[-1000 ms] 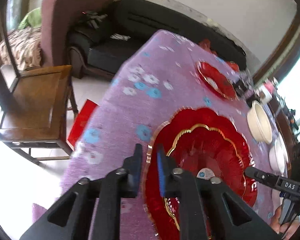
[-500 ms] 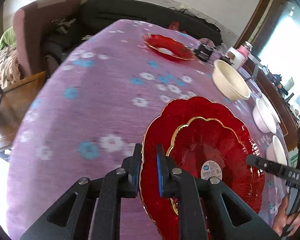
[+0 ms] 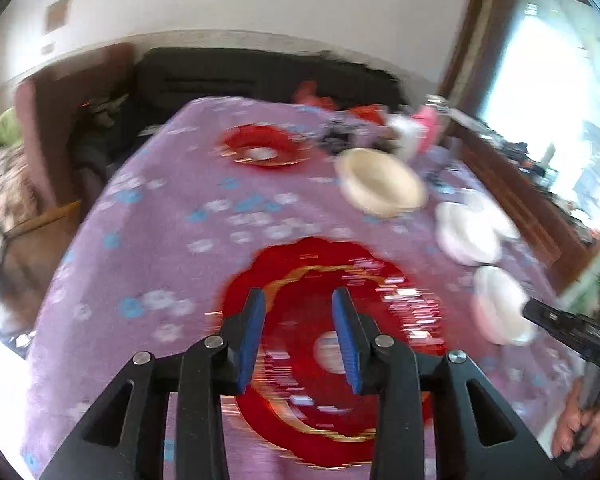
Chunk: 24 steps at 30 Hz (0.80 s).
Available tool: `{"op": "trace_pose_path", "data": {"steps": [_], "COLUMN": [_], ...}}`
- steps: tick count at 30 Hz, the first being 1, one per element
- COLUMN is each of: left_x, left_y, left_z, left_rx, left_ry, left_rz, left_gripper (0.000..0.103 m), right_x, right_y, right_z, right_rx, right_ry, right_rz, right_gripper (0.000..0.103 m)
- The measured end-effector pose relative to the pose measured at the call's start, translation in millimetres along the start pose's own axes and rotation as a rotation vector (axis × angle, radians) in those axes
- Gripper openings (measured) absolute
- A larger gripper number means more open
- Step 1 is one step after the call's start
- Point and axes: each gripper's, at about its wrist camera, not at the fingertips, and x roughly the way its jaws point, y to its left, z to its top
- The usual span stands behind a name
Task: Organize plates and bowls
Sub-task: 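Open the left gripper and lift it off the stacked red plates, then grasp the rim of the white bowl with the left gripper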
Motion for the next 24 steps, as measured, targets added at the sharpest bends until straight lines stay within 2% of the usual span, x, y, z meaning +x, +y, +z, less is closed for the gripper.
{"op": "trace_pose_path", "data": {"steps": [2, 5, 7, 11, 13, 20, 21, 22, 24], "left_x": [6.0, 29.2, 49.2, 84.5, 100.6, 143.2, 149.0, 153.6, 149.3], "left_y": [-27.9, -65.2, -96.9, -148.3, -165.1, -196.8, -198.7, -200.6, -204.1], "left_z": [2.0, 1.1, -1.5, -7.6, -9.1, -15.9, -15.6, -17.7, -19.9], "left_rx": [0.040, 0.082, 0.126, 0.187, 0.184, 0.190, 0.187, 0.188, 0.203], "left_ry": [0.047, 0.133, 0.190, 0.248, 0.280, 0.337, 0.347, 0.352, 0.327], "left_rz": [-0.093, -0.167, -0.213, -0.208, -0.242, -0.199, -0.203, -0.194, -0.183], "left_gripper": [0.034, 0.033, 0.033, 0.033, 0.033, 0.022, 0.015, 0.013, 0.013], "right_x": [-20.3, -39.9, -48.1, -50.6, -46.4, -36.3, -33.8, -29.1, -26.8], "right_y": [-19.7, -50.7, -71.1, -93.9, -103.3, -119.5, -120.6, -120.7, -120.2], "right_z": [4.2, 6.0, 4.4, 0.7, -1.0, 0.1, -0.2, 0.1, -1.6], "right_rx": [0.033, 0.093, 0.139, 0.197, 0.220, 0.237, 0.240, 0.236, 0.232], "right_ry": [-0.047, -0.088, -0.101, -0.093, -0.086, -0.070, -0.065, -0.050, -0.054], "right_rz": [-0.036, -0.114, -0.137, -0.112, -0.086, -0.088, -0.081, -0.077, -0.077], "right_gripper": [0.017, 0.019, 0.030, 0.033, 0.033, 0.032, 0.025, 0.012, 0.011]}}
